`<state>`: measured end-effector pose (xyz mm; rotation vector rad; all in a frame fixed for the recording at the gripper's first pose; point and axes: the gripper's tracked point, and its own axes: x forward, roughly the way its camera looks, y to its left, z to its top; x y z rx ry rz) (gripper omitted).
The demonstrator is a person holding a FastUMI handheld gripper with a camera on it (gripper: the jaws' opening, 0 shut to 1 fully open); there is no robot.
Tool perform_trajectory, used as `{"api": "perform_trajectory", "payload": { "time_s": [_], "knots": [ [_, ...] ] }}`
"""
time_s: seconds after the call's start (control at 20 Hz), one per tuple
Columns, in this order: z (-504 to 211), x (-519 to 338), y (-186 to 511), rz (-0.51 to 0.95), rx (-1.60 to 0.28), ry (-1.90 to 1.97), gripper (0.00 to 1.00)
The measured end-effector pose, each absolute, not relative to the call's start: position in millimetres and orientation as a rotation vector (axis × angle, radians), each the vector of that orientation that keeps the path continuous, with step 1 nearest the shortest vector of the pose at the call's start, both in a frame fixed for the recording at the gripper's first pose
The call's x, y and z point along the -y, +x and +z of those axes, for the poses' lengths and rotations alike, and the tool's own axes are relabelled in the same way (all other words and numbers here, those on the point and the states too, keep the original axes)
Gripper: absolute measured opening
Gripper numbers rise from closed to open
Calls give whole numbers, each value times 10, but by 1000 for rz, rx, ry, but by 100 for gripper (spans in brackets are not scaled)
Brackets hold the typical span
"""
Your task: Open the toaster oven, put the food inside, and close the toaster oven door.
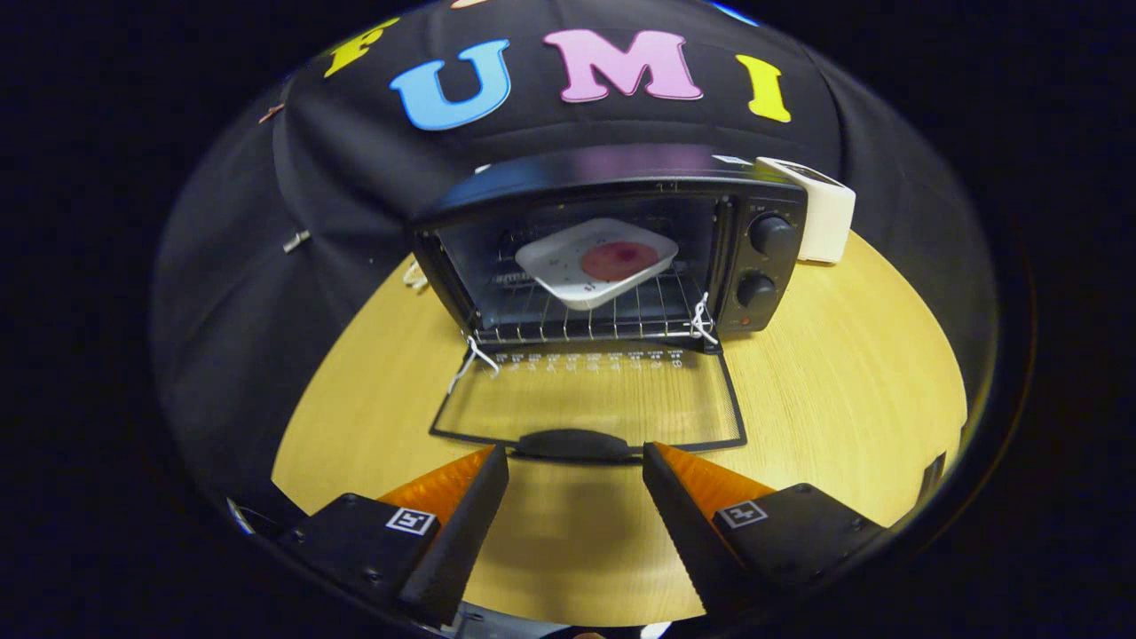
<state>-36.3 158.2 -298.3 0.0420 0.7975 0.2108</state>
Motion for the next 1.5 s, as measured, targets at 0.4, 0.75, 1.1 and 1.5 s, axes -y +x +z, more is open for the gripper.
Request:
{"api": "perform_trajectory", "payload": {
  "time_s": [0.4, 0.75, 1.1, 1.5],
  "knots": [
    [-3430, -1535, -484, 183, -896, -38, 99],
    [-3624, -1505, -322, 141, -908, -105, 99],
    [-3644, -1558, -244, 115, -911, -60, 100],
    [-3514, -1529, -181, 146, -893, -85, 100]
  ]
}}
